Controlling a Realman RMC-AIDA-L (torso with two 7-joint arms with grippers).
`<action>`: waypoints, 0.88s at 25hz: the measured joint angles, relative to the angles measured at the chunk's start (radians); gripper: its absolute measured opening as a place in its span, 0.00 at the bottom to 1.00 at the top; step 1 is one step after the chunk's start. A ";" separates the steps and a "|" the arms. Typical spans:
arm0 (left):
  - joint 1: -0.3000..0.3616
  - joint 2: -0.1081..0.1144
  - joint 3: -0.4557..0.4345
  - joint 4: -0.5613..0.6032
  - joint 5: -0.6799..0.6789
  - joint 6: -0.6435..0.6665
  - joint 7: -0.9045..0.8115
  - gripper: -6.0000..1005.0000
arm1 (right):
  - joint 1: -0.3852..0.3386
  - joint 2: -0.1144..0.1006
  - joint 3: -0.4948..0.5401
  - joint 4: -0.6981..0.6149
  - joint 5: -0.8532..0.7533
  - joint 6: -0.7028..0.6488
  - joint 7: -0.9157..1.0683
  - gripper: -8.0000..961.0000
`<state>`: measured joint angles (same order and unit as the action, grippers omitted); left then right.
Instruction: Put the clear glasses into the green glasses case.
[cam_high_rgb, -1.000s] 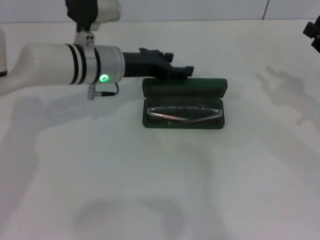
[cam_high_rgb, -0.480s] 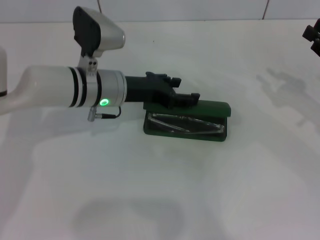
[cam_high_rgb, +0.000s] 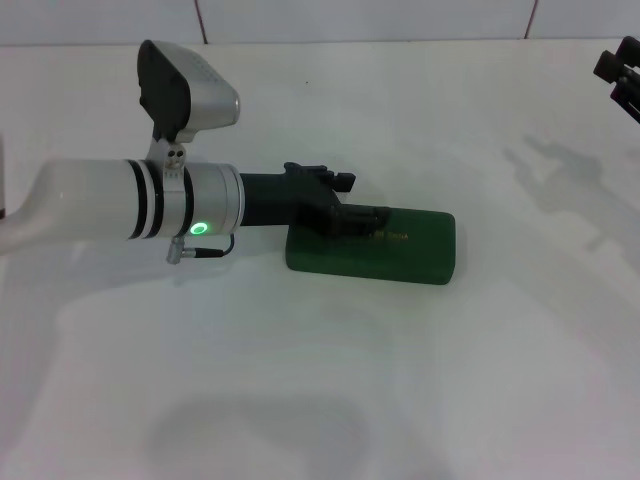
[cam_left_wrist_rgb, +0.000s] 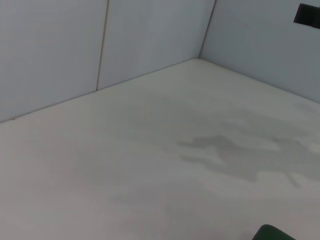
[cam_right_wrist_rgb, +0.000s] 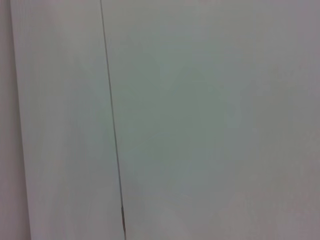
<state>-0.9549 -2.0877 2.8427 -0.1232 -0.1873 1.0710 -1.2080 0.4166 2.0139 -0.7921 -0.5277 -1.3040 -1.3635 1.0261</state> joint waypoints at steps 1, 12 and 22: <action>0.002 0.000 0.000 0.000 0.000 0.000 0.000 0.77 | 0.001 0.000 -0.001 0.000 0.000 0.000 0.000 0.45; 0.099 0.024 -0.009 -0.010 -0.196 0.463 0.236 0.78 | 0.030 -0.050 -0.195 -0.048 -0.062 -0.113 0.064 0.48; 0.285 0.030 -0.010 -0.011 -0.338 0.682 0.441 0.78 | 0.081 -0.045 -0.230 -0.109 -0.228 -0.343 0.070 0.52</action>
<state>-0.6702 -2.0581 2.8328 -0.1338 -0.5251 1.7531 -0.7673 0.4980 1.9684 -1.0220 -0.6366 -1.5316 -1.7065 1.0962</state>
